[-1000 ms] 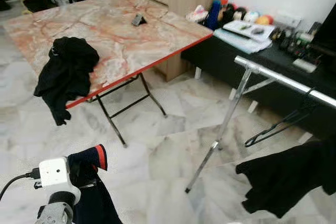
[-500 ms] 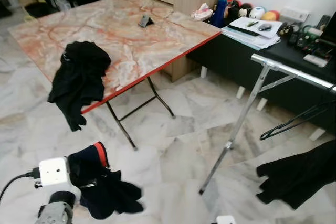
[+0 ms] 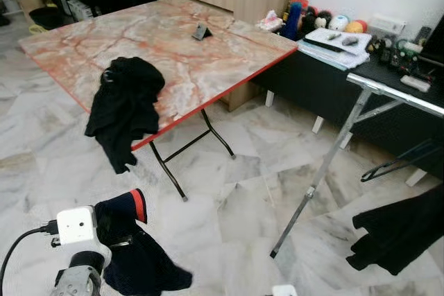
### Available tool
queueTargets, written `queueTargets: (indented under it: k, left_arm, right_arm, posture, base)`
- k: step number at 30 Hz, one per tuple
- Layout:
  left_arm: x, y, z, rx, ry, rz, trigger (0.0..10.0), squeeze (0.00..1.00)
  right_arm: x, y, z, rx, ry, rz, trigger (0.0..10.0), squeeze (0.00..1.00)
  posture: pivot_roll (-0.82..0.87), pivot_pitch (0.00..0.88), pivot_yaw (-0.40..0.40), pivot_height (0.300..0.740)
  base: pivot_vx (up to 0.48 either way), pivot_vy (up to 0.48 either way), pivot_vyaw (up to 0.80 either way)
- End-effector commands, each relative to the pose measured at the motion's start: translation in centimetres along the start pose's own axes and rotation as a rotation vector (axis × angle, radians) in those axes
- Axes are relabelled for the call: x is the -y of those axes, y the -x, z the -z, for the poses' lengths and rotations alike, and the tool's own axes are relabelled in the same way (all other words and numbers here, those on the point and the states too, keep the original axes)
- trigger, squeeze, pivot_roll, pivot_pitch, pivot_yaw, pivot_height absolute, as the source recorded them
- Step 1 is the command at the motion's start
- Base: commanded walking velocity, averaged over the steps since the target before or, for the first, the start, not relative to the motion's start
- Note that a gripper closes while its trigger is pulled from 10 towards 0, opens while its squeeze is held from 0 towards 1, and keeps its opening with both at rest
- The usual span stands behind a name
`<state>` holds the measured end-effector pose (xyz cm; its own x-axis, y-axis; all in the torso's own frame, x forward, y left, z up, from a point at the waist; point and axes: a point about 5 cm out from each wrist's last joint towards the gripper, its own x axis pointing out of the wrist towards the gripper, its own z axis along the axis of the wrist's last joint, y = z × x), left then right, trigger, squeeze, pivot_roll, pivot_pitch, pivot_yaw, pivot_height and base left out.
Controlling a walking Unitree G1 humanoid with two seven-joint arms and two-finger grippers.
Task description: Hang hanger
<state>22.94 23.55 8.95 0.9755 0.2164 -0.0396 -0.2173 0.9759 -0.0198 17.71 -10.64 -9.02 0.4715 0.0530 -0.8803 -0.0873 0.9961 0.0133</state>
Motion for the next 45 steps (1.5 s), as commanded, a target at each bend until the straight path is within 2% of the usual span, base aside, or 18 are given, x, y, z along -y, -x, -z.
queueTargets:
  k: [1,4,8,18,34,45]
  left_arm:
    - [0.1,0.0,-0.4,0.024,-0.010,0.003,10.0,0.00]
    - [0.0,-0.1,-0.4,0.027,-0.010,0.003,10.0,0.00]
    - [0.2,-0.1,-0.6,0.038,-0.005,0.011,10.0,0.00]
    - [0.4,-0.4,-1.4,0.057,-0.004,0.015,10.0,0.00]
    - [1.4,-0.5,-1.8,0.060,-0.026,0.090,10.0,0.00]
    - [1.6,-0.6,-1.9,0.061,-0.027,0.102,10.0,0.00]
  right_arm:
    - [-0.6,0.0,0.2,-0.013,0.000,-0.005,10.0,0.00]
    - [0.3,0.0,0.3,-0.012,-0.001,0.007,10.0,0.00]
    - [0.5,0.0,0.2,-0.008,-0.004,0.006,10.0,0.00]
    - [0.3,0.0,0.1,0.007,-0.003,-0.008,10.0,0.00]
    - [0.1,0.0,-0.1,0.016,-0.008,-0.026,10.0,0.00]
    - [0.0,0.0,0.0,0.013,-0.039,-0.033,10.0,0.00]
  posture:
    - [0.05,0.110,-0.011,0.740]
    - [0.05,0.113,-0.012,0.740]
    - [0.05,0.116,-0.011,0.740]
    - [0.06,0.125,-0.010,0.740]
    - [0.06,0.133,-0.001,0.740]
    - [0.06,0.137,0.002,0.740]
  base:
    - [0.000,0.000,0.00]
    - [0.000,0.000,0.00]
    - [0.000,0.000,0.00]
    - [0.000,0.000,0.00]
    - [0.000,0.000,0.55]
    - [0.219,-0.156,0.08]
